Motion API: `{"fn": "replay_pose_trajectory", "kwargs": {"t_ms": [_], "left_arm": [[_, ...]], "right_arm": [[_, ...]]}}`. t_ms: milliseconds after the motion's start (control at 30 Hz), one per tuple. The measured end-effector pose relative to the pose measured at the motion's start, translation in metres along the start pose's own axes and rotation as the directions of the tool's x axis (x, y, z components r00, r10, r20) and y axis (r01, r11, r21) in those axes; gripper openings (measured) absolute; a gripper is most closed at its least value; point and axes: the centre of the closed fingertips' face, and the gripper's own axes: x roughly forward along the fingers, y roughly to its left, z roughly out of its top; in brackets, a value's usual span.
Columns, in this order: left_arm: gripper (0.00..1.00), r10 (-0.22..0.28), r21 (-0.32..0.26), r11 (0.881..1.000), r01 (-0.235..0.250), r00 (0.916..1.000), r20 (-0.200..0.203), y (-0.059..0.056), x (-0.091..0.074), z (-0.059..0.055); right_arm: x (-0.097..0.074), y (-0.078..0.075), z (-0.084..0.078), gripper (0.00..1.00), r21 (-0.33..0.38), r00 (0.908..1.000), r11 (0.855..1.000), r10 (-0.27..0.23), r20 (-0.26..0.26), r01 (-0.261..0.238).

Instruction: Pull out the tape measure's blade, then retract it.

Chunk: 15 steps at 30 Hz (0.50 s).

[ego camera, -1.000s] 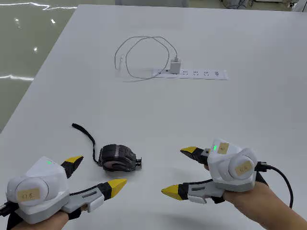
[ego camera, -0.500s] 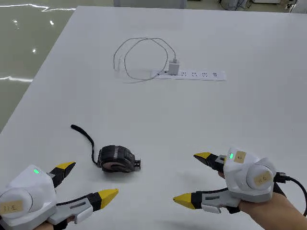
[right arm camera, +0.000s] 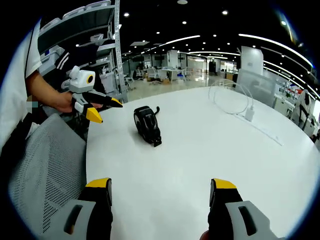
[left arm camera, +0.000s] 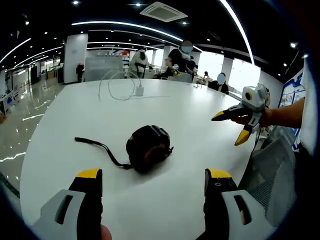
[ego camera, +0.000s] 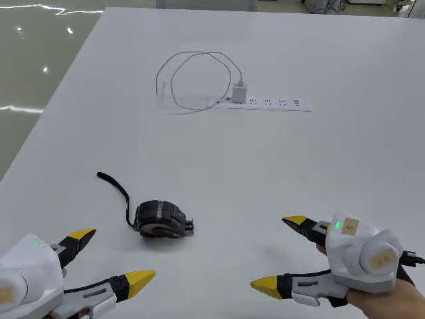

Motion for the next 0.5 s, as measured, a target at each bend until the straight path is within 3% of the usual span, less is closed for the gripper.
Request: {"fn": "replay_pose_trajectory", "kwargs": {"t_ms": [500], "left_arm": [[0.85,-0.017,0.009,1.0,0.017,0.9996,-0.021,-0.001,-0.011,-0.01]], "right_arm": [[-0.02,0.001,-0.015,0.82,0.026,0.9994,0.999,-0.031,-0.017,0.031]]}}
